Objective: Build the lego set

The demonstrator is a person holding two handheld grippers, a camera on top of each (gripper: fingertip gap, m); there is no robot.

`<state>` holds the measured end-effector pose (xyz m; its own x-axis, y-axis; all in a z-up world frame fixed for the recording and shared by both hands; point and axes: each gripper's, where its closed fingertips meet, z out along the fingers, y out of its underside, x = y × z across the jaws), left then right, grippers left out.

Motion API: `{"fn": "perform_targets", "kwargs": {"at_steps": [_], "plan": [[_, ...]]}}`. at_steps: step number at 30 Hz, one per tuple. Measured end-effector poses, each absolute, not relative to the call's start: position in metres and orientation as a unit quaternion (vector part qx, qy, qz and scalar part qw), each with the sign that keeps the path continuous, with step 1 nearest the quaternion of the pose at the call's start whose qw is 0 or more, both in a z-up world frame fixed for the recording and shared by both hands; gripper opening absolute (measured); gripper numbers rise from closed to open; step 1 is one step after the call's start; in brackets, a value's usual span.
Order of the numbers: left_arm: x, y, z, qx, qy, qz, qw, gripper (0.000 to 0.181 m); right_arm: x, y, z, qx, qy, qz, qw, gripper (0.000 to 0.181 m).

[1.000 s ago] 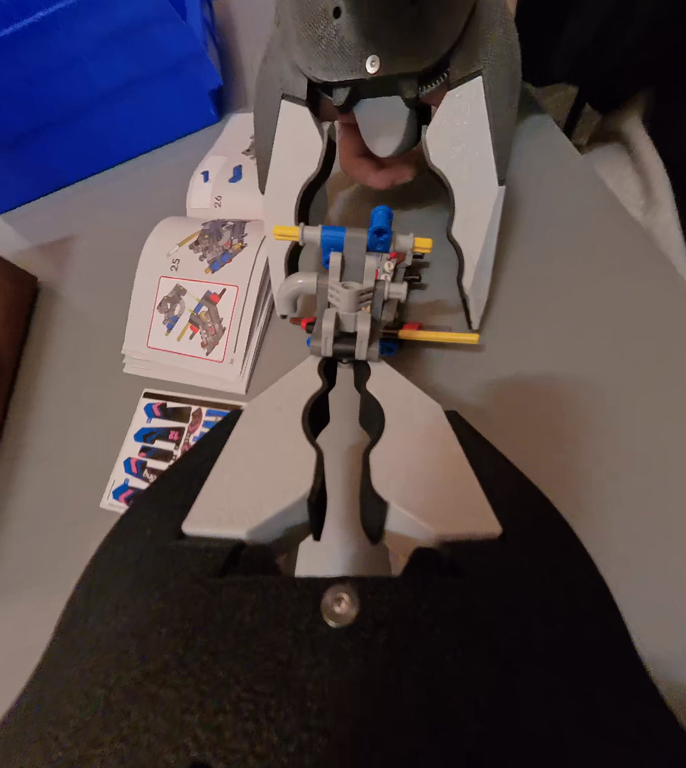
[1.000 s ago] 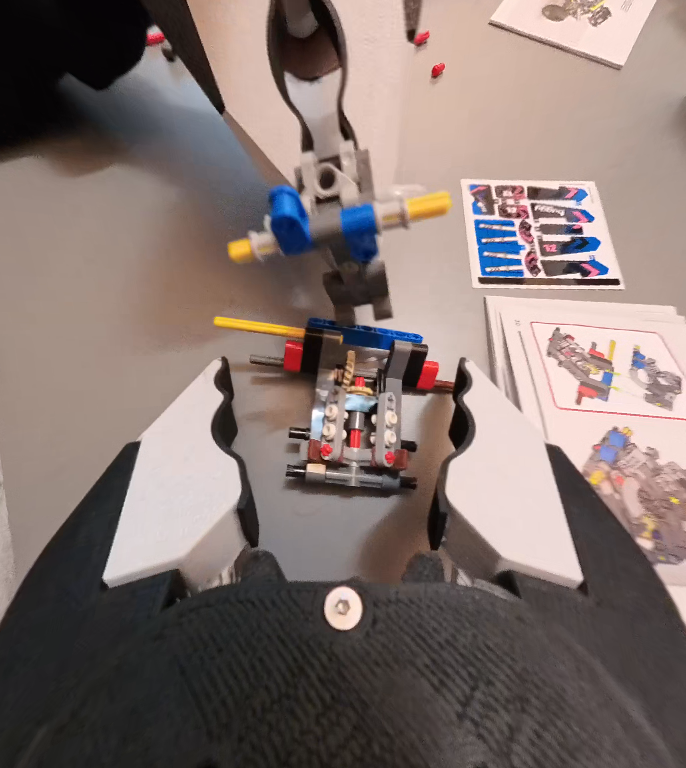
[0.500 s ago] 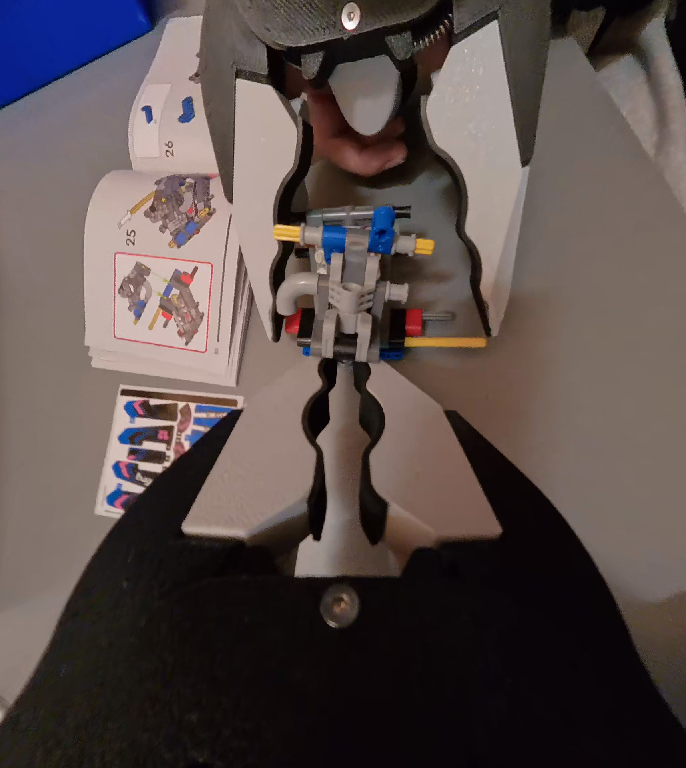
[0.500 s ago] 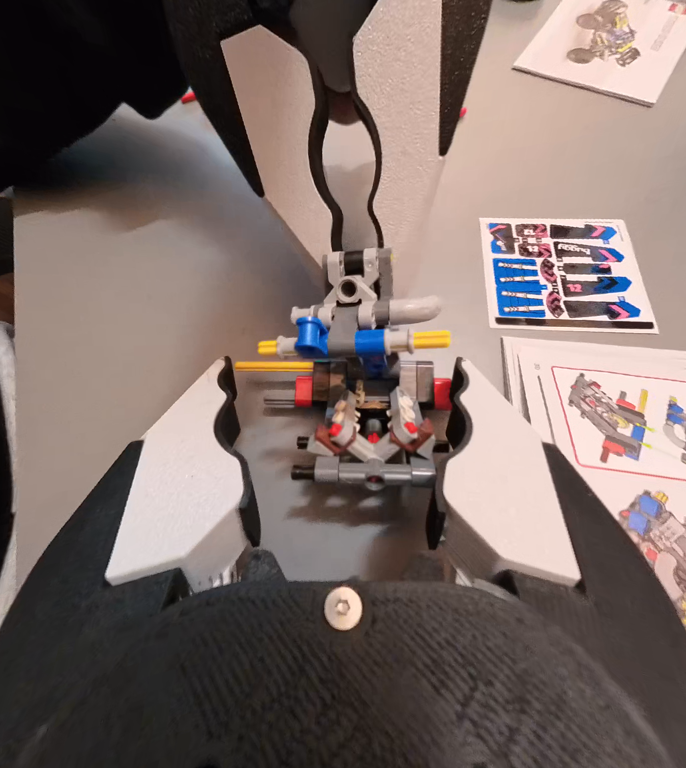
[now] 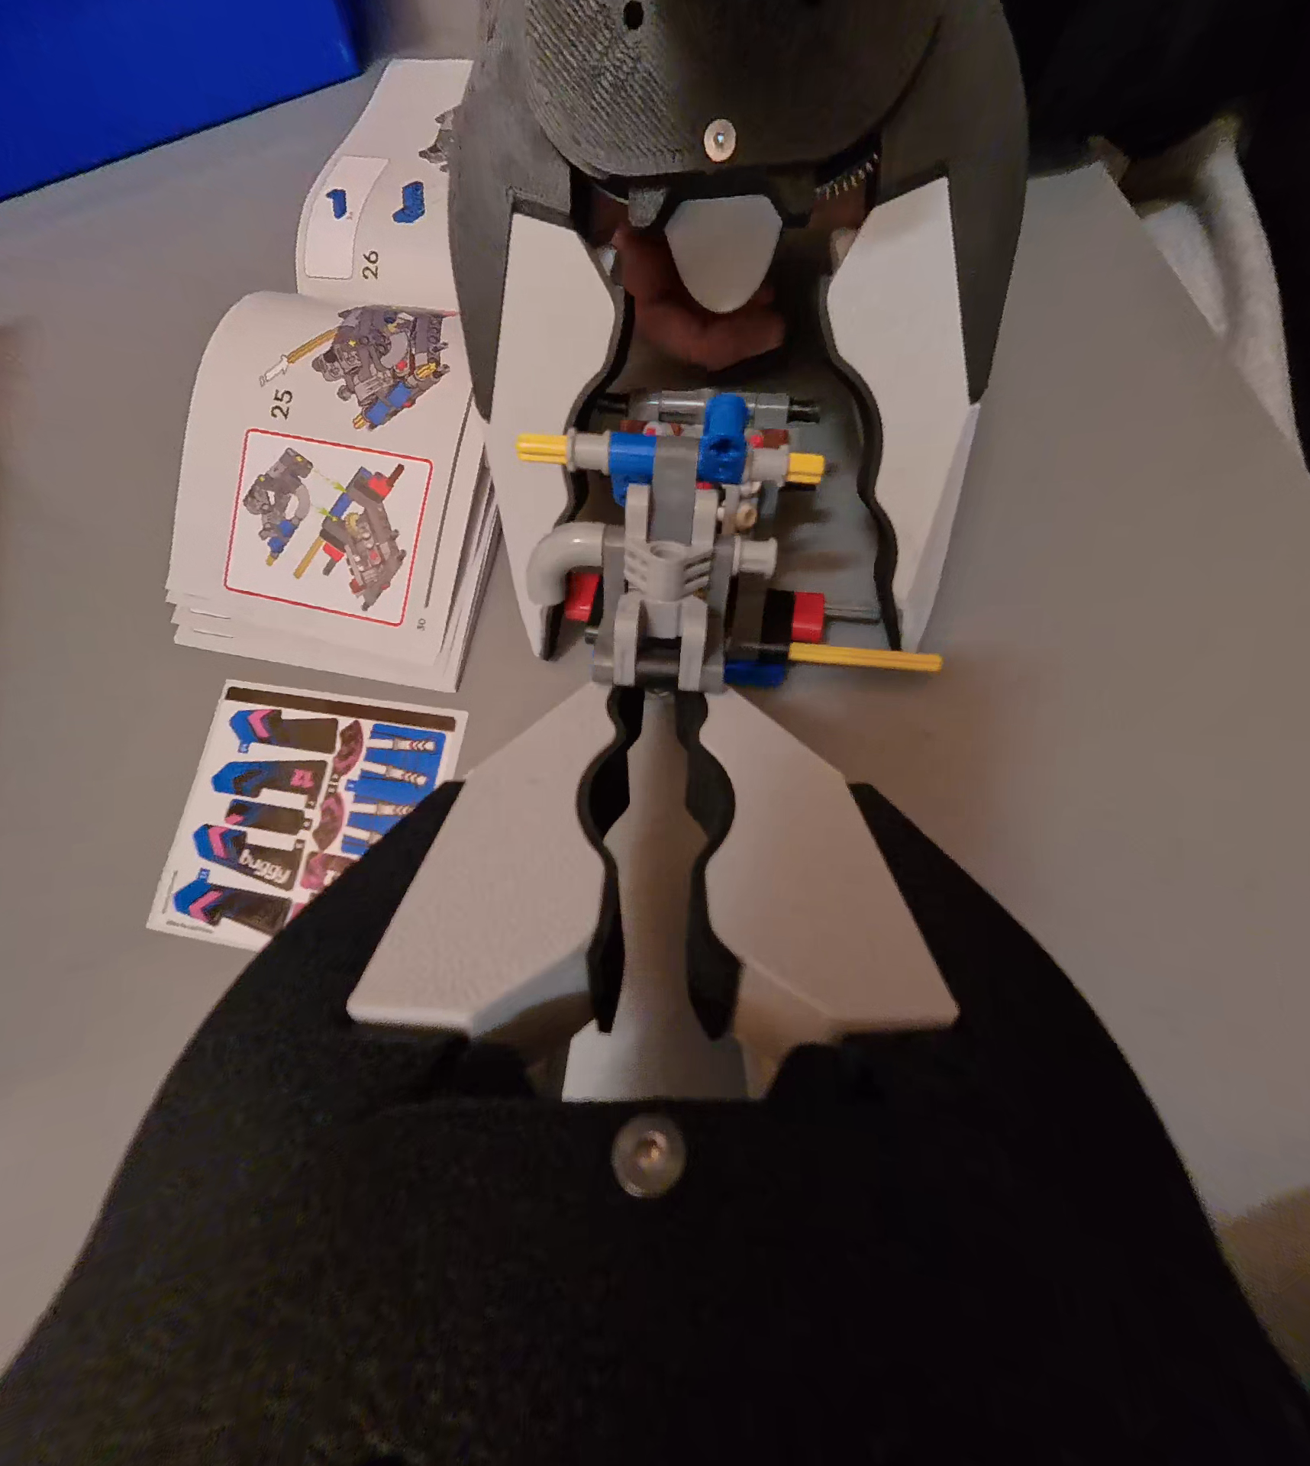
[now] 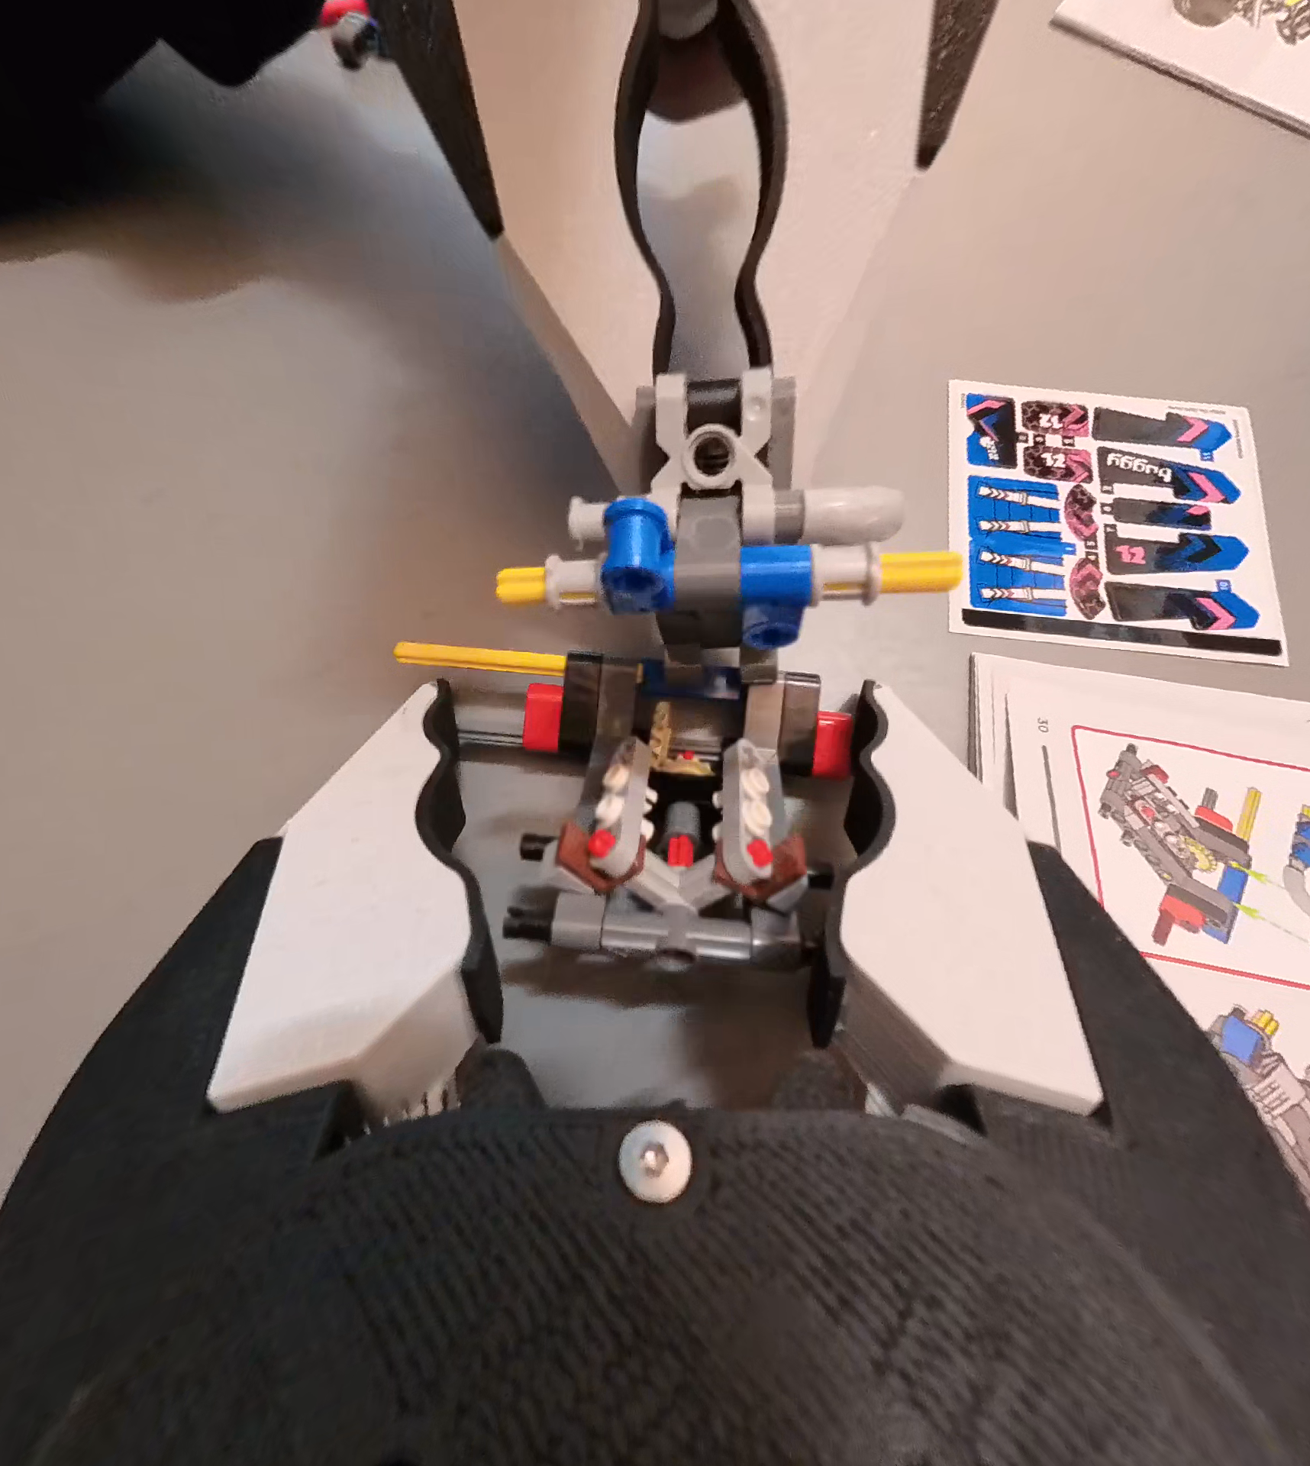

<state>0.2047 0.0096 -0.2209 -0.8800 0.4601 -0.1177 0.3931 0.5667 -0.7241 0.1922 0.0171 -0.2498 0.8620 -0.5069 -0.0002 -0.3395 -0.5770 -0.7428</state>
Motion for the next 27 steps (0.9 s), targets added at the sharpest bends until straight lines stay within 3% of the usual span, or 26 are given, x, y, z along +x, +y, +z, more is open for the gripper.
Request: {"fn": "perform_targets", "kwargs": {"at_steps": [15,21,27], "plan": [[0.196,0.012,-0.23,-0.276,-0.898,0.336,0.061,0.004,0.194,0.013,-0.239,-0.864,0.252,-0.112,0.422,0.091],[0.193,0.009,-0.23,-0.266,-0.893,0.357,0.067,0.004,0.183,0.013,-0.246,-0.872,0.257,-0.119,0.4,0.109],[0.191,0.008,-0.231,-0.264,-0.887,0.372,0.069,0.004,0.186,0.017,-0.244,-0.871,0.253,-0.144,0.396,0.117]]}}
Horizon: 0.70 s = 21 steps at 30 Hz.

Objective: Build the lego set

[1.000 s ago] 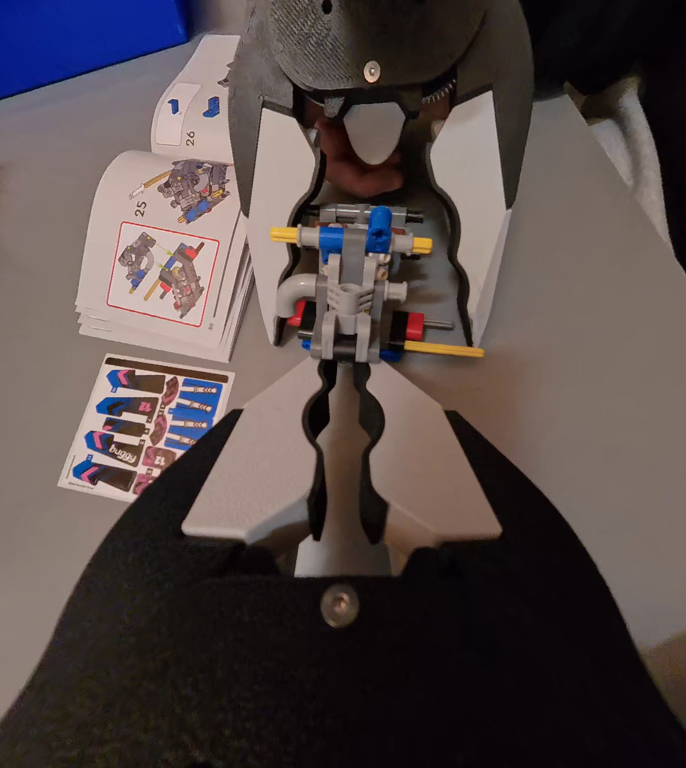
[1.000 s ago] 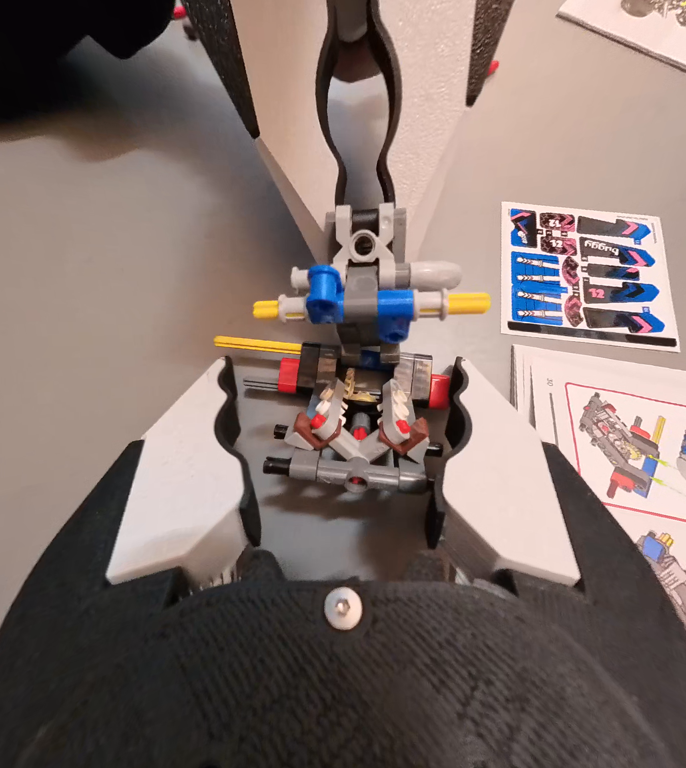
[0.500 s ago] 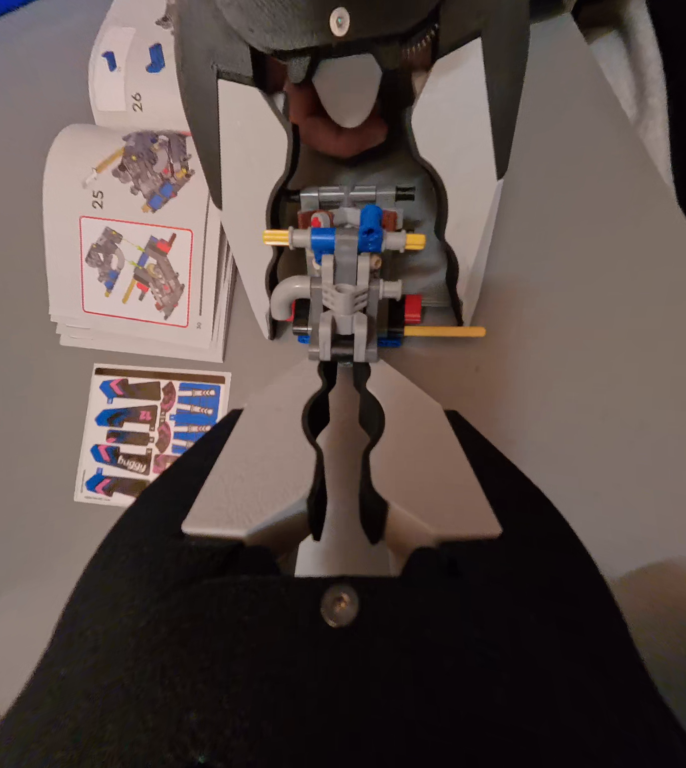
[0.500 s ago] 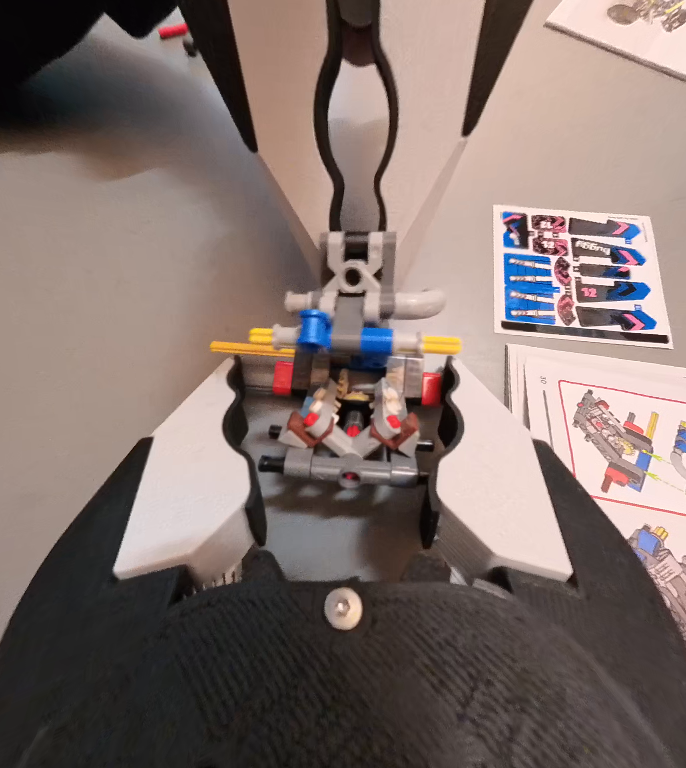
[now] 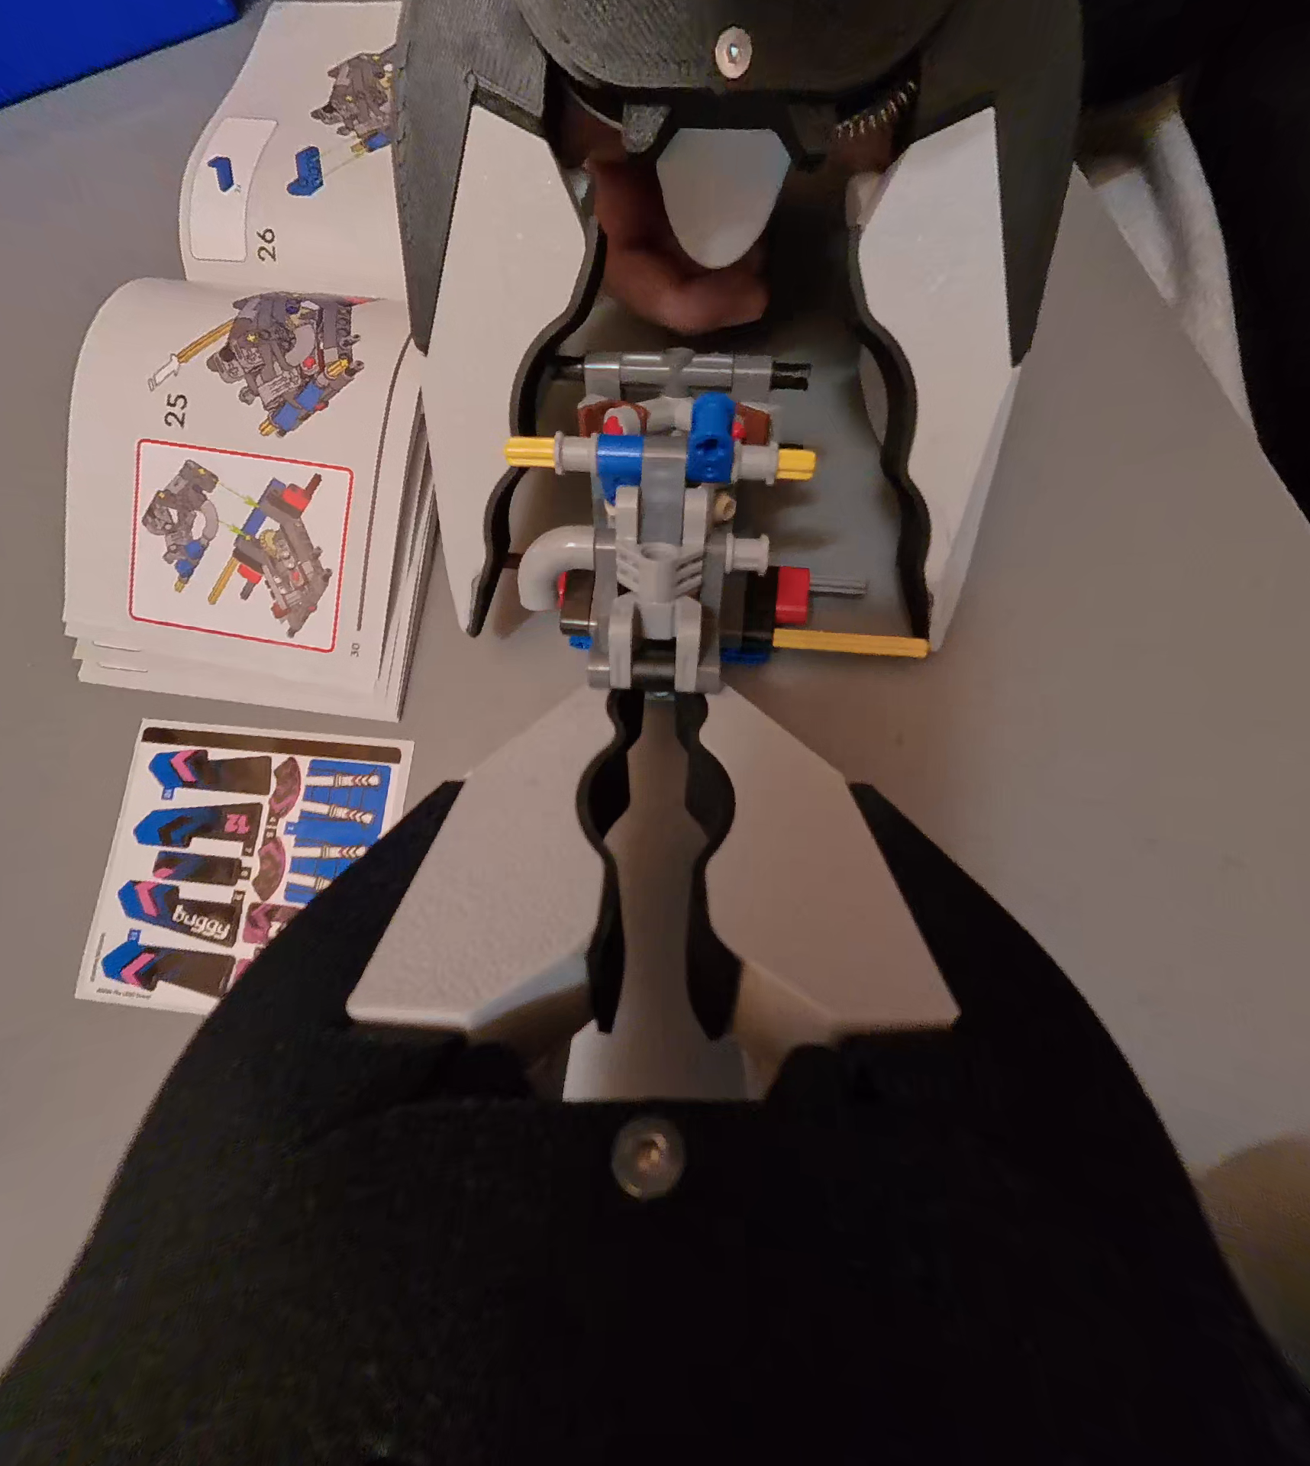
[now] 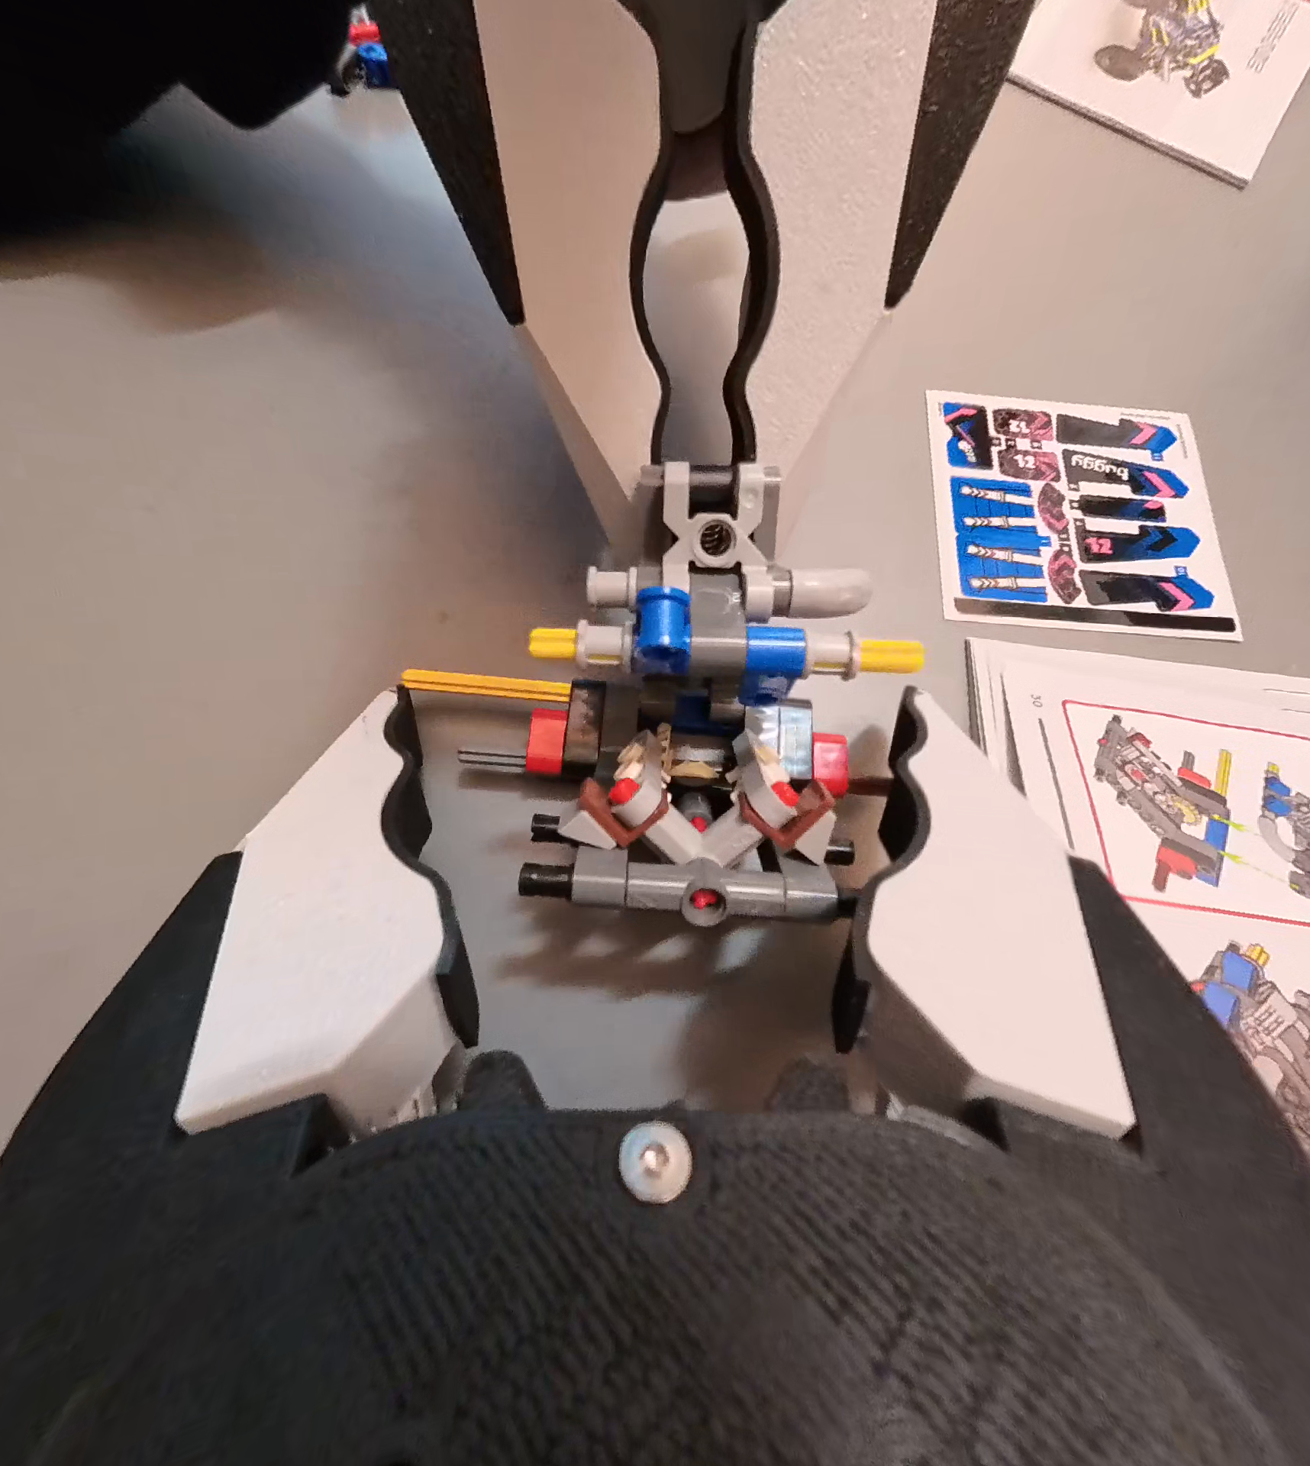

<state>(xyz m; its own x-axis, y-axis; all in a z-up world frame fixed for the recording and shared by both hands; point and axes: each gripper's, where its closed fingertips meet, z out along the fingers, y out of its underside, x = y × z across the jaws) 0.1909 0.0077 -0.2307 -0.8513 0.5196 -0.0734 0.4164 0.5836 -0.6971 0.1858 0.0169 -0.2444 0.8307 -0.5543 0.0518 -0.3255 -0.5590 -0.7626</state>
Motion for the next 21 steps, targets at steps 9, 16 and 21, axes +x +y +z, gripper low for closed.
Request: {"fn": "perform_targets", "kwargs": {"at_steps": [9,16,21], "plan": [[0.191,0.008,-0.233,-0.246,-0.875,0.407,0.089,0.004,0.189,0.027,-0.236,-0.858,0.256,-0.111,0.431,0.115],[0.191,0.008,-0.233,-0.234,-0.866,0.431,0.099,0.004,0.184,0.022,-0.244,-0.868,0.265,-0.138,0.398,0.109],[0.19,0.007,-0.233,-0.234,-0.867,0.43,0.095,0.004,0.18,0.009,-0.239,-0.864,0.313,-0.186,0.347,0.109]]}}
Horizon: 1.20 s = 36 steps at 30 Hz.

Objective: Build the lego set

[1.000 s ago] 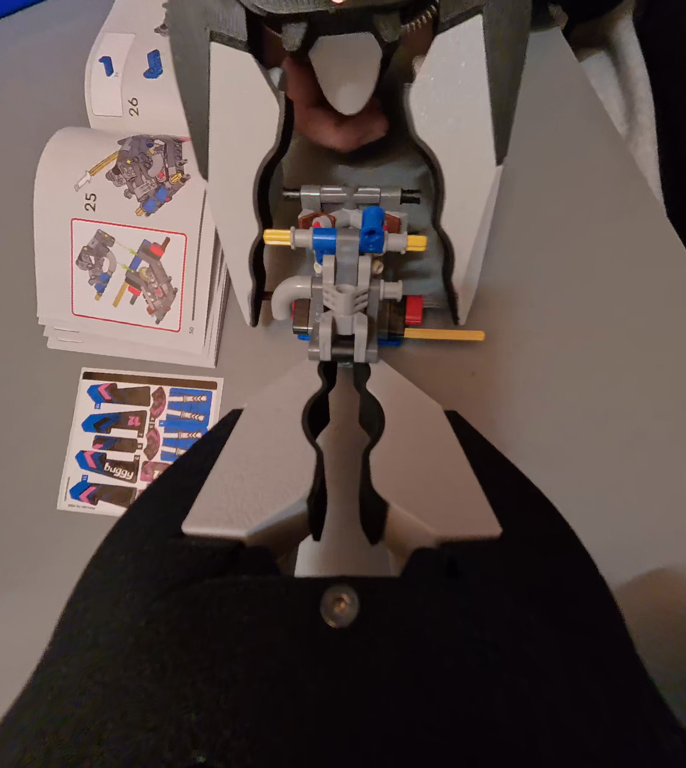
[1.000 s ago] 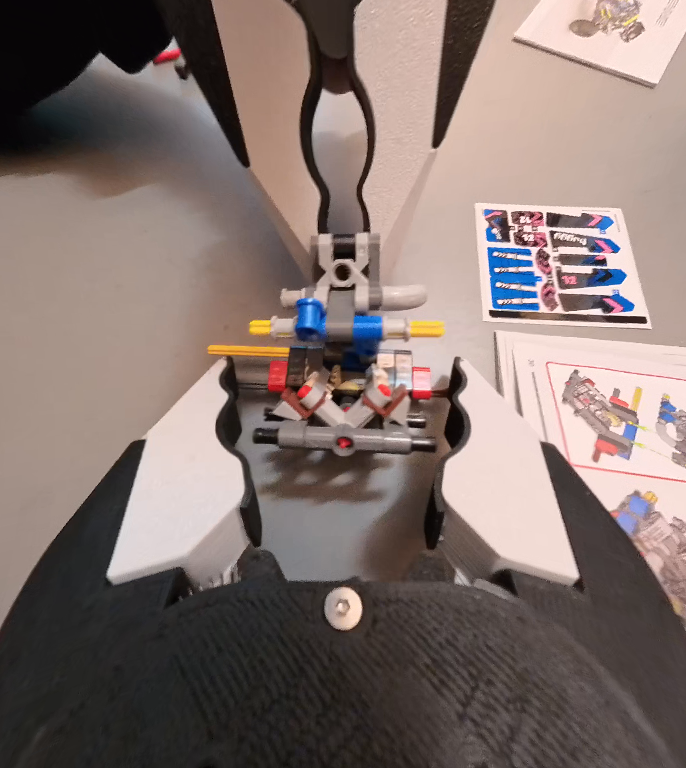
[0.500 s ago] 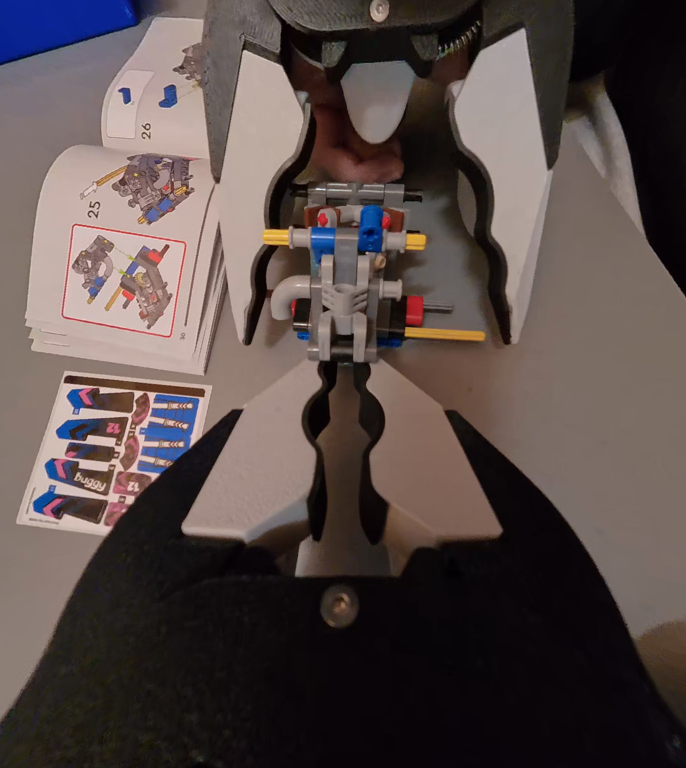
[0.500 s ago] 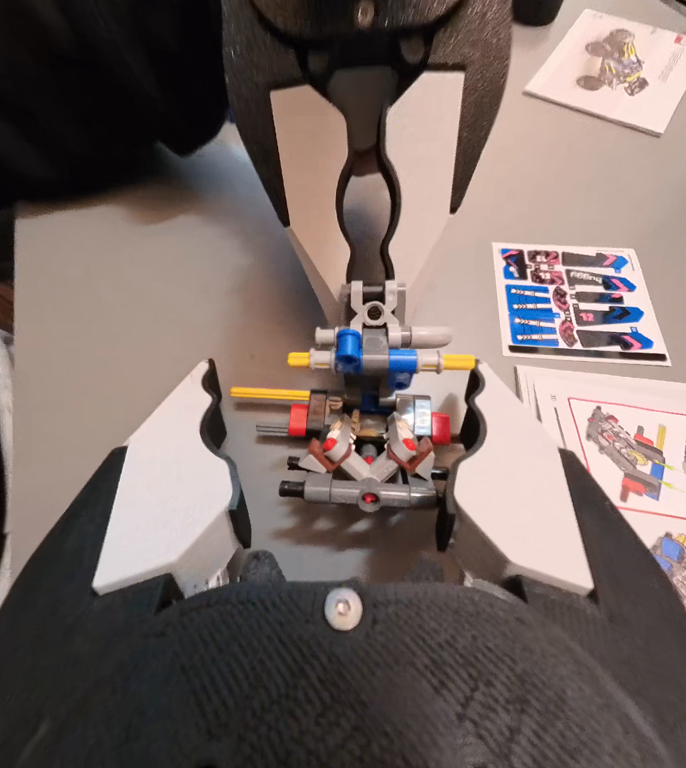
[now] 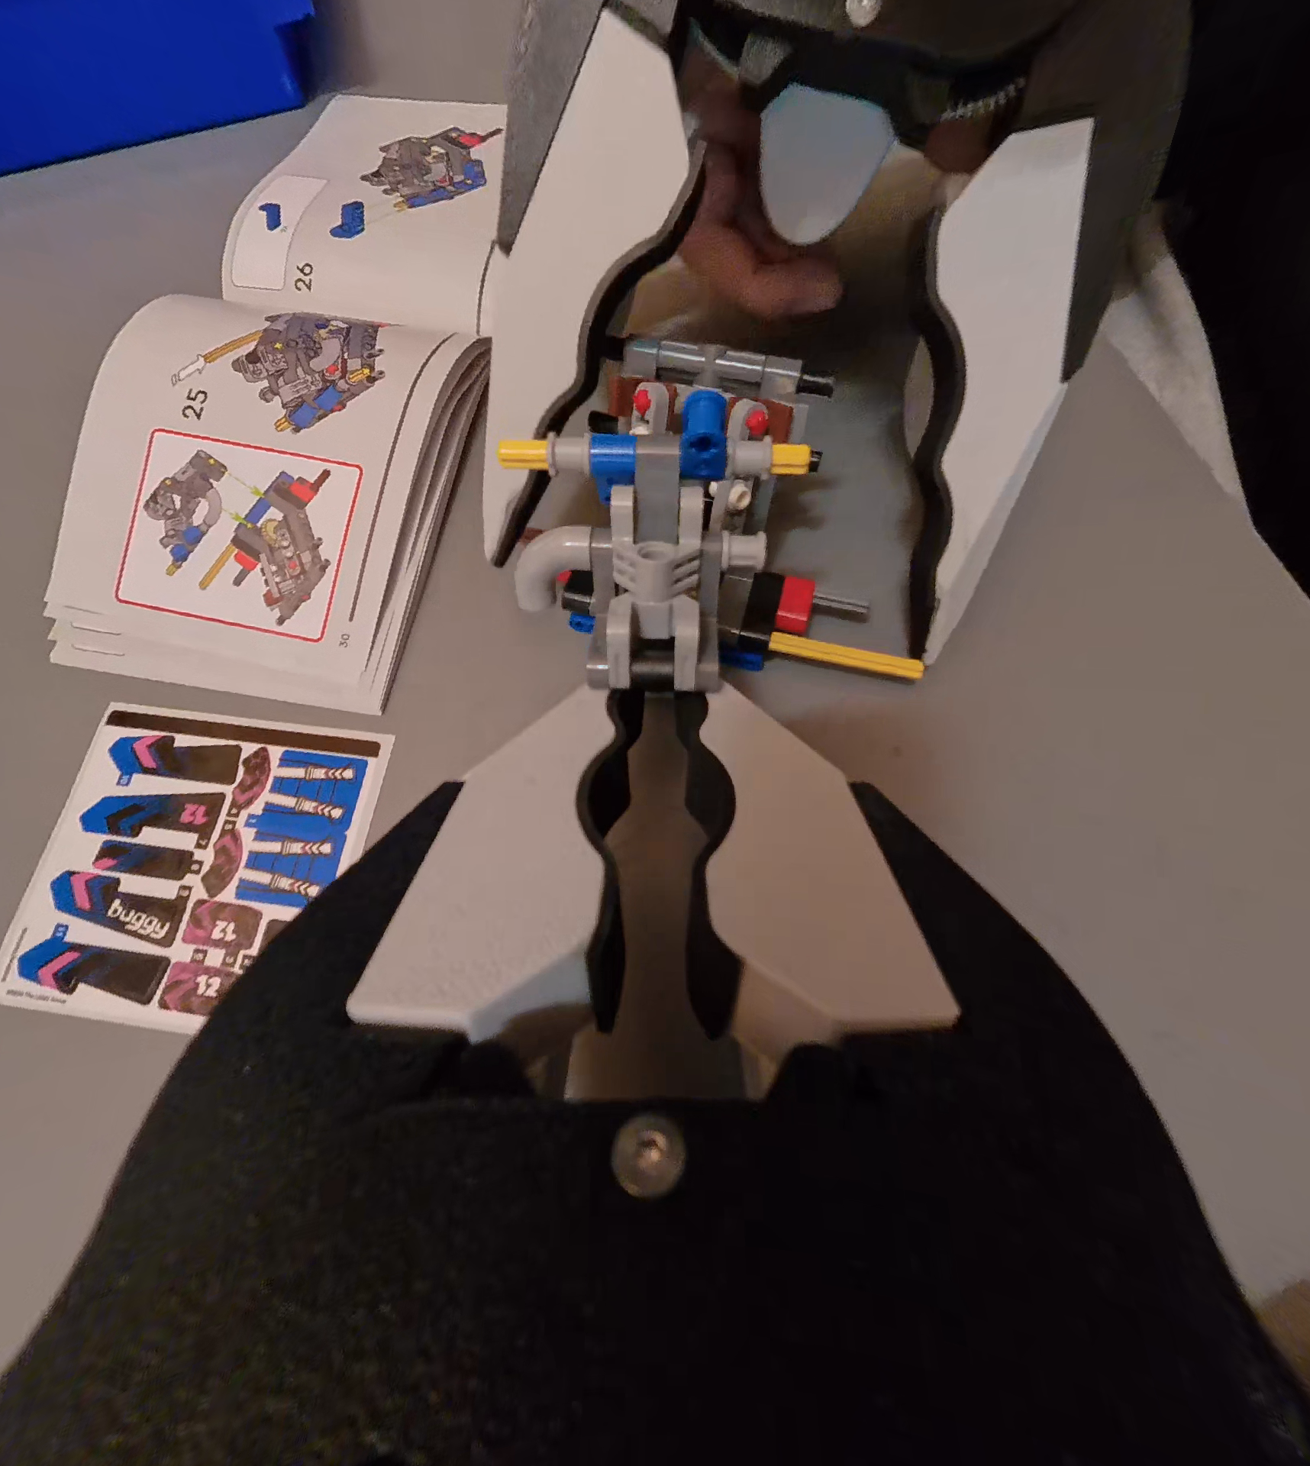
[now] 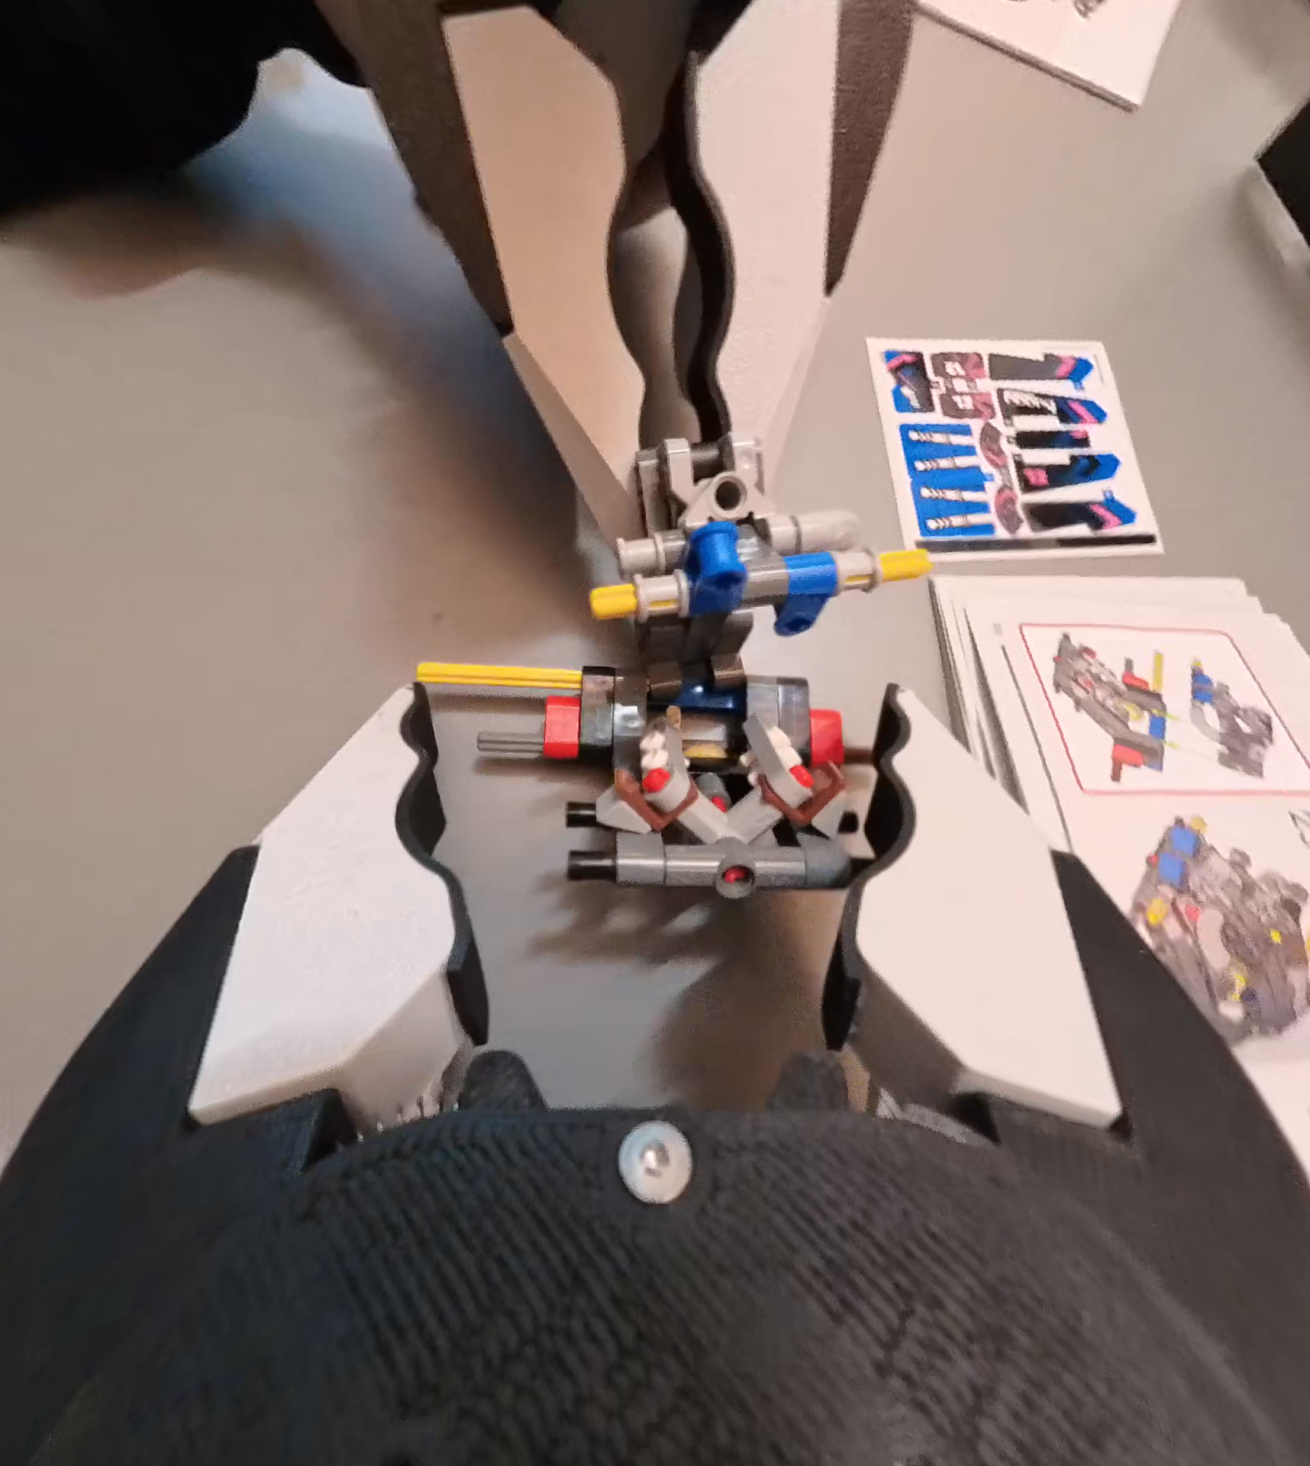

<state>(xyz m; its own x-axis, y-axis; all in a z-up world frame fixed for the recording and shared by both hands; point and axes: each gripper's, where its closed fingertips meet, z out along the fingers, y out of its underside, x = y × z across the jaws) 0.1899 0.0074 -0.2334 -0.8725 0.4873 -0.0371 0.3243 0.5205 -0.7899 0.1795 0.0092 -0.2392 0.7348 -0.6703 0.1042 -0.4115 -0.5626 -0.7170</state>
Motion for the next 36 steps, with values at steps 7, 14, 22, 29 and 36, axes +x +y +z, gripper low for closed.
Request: {"fn": "perform_targets", "kwargs": {"at_steps": [7,14,22,29,36], "plan": [[0.183,0.007,-0.233,-0.255,-0.864,0.426,0.089,0.004,0.173,0.007,-0.242,-0.857,0.34,-0.199,0.331,0.106],[0.176,0.004,-0.232,-0.291,-0.862,0.403,0.099,0.004,0.17,0.001,-0.238,-0.866,0.291,-0.17,0.37,0.077],[0.17,-0.004,-0.232,-0.326,-0.855,0.384,0.123,0.004,0.163,-0.01,-0.24,-0.871,0.316,-0.173,0.333,0.102],[0.169,-0.005,-0.233,-0.315,-0.855,0.386,0.141,0.004,0.155,0.004,-0.231,-0.843,0.33,-0.225,0.361,0.121],[0.168,-0.005,-0.233,-0.311,-0.855,0.39,0.14,0.004,0.166,0.002,-0.239,-0.827,0.355,-0.262,0.349,0.128]]}}
